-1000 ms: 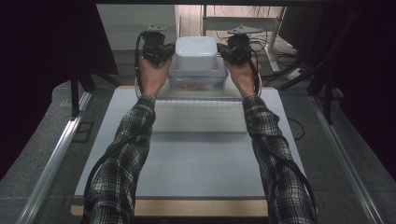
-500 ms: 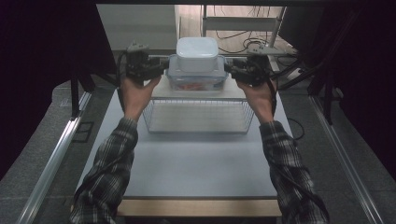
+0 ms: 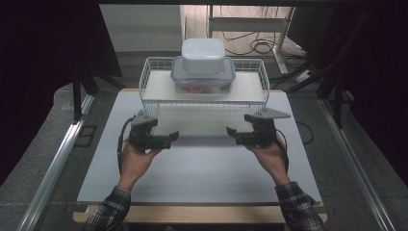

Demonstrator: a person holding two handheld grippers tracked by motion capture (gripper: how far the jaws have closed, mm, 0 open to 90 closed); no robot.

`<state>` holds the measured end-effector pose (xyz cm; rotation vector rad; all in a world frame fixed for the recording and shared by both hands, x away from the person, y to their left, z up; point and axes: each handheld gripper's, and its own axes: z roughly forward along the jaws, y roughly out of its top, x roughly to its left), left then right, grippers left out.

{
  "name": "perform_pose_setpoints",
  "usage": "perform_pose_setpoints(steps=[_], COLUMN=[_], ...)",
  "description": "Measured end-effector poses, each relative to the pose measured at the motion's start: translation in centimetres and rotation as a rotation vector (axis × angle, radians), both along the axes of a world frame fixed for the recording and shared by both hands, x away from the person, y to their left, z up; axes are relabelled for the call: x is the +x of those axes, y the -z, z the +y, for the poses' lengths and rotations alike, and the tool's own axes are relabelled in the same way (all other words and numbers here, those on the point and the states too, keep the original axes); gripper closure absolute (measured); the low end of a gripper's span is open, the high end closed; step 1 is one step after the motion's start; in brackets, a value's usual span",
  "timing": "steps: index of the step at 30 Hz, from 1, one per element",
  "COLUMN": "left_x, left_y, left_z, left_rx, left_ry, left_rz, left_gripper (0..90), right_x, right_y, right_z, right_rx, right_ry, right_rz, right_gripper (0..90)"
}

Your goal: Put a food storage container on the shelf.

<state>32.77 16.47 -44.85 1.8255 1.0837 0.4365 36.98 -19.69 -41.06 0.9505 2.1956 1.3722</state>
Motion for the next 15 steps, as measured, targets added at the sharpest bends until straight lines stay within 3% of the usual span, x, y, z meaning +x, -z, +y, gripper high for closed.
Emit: perform_pose_setpoints(steps=[4,7,9,12,15], left_x=[-1.7,-2.3,-2.5,-2.5,-2.3], left_y=[4.0,6.3,7.2,8.1,8.4], left_z=[0.2,0.0,-0.2,-0.7,-1.1], left_rx=[0.031,0.124,0.176,0.202,0.231], left_ry=[0.001,0.024,0.037,0.057,0.070], left_rz=[0.026,0.045,0.051,0.063,0.059], left_gripper=[1.2,0.6,0.0,0.0,0.0], right_x=[-1.5,-2.7,-3.3,-3.9,-3.9], right_y=[3.4,5.7,7.1,9.1,9.8], right_z=[-0.6,-1.1,-1.6,-2.0,-1.9], right_rx=[-0.042,-0.059,-0.055,-0.090,-0.114], right_ry=[-0.010,-0.016,-0.022,-0.019,-0.023], right_rz=[0.053,0.082,0.120,0.175,0.191], right_gripper=[8.6,6.6,6.3,6.1,6.1])
